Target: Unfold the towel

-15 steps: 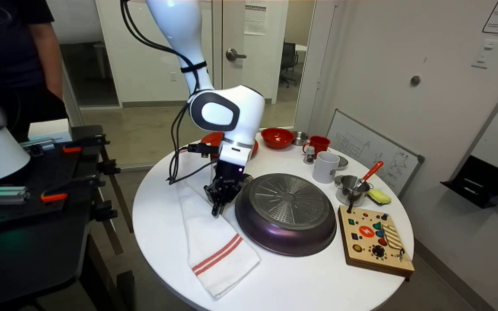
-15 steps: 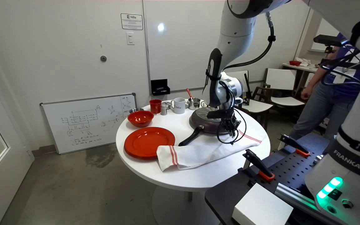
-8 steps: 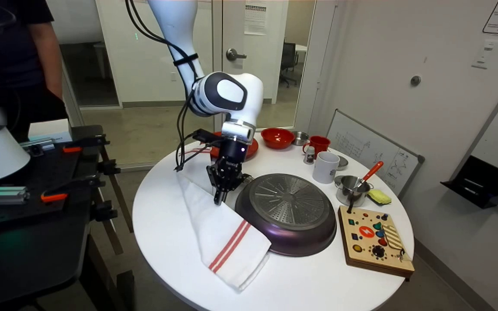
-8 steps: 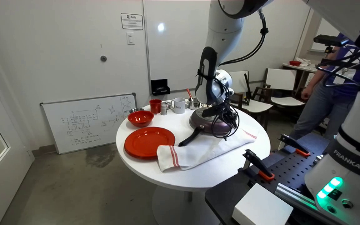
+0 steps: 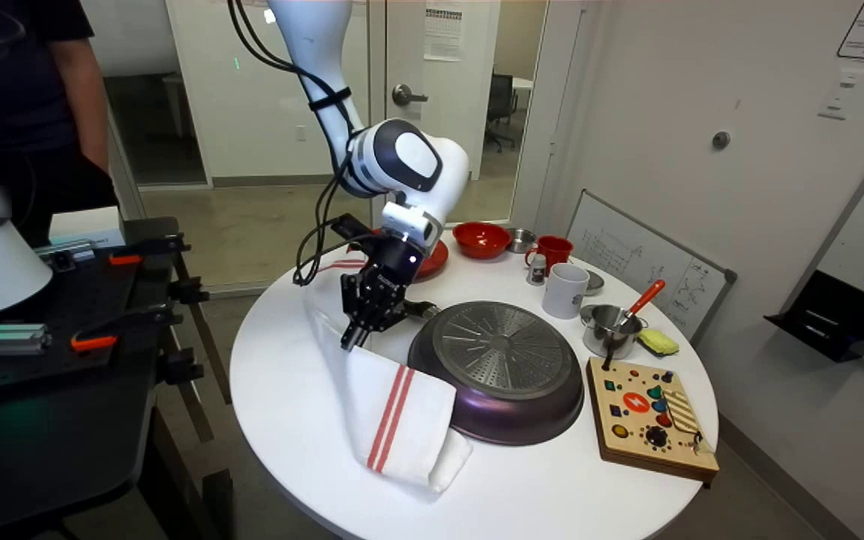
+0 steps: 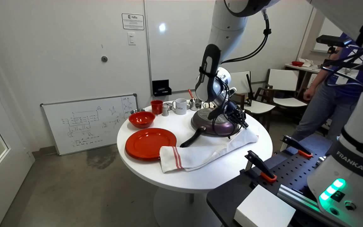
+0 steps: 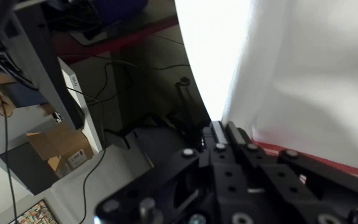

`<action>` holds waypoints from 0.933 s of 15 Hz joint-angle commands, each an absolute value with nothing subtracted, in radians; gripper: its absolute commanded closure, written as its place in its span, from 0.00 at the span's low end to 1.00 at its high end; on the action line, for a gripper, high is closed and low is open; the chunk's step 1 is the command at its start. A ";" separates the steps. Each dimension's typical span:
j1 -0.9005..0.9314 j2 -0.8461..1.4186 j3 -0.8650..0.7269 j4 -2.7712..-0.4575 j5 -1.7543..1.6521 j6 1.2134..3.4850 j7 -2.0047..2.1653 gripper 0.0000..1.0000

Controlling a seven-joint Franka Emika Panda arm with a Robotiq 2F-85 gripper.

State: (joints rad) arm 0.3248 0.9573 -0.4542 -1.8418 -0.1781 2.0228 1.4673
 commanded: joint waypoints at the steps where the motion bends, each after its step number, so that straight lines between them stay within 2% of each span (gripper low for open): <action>1: 0.218 0.948 -0.357 -1.782 -0.193 1.869 1.441 0.93; 7: 0.120 0.977 -0.265 -1.721 -0.189 1.713 1.397 0.93; 14: 0.097 1.013 -0.222 -1.689 -0.194 1.565 1.362 0.94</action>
State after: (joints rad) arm 0.1162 0.9802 -0.2488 -1.7327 -0.1786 1.6394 1.4030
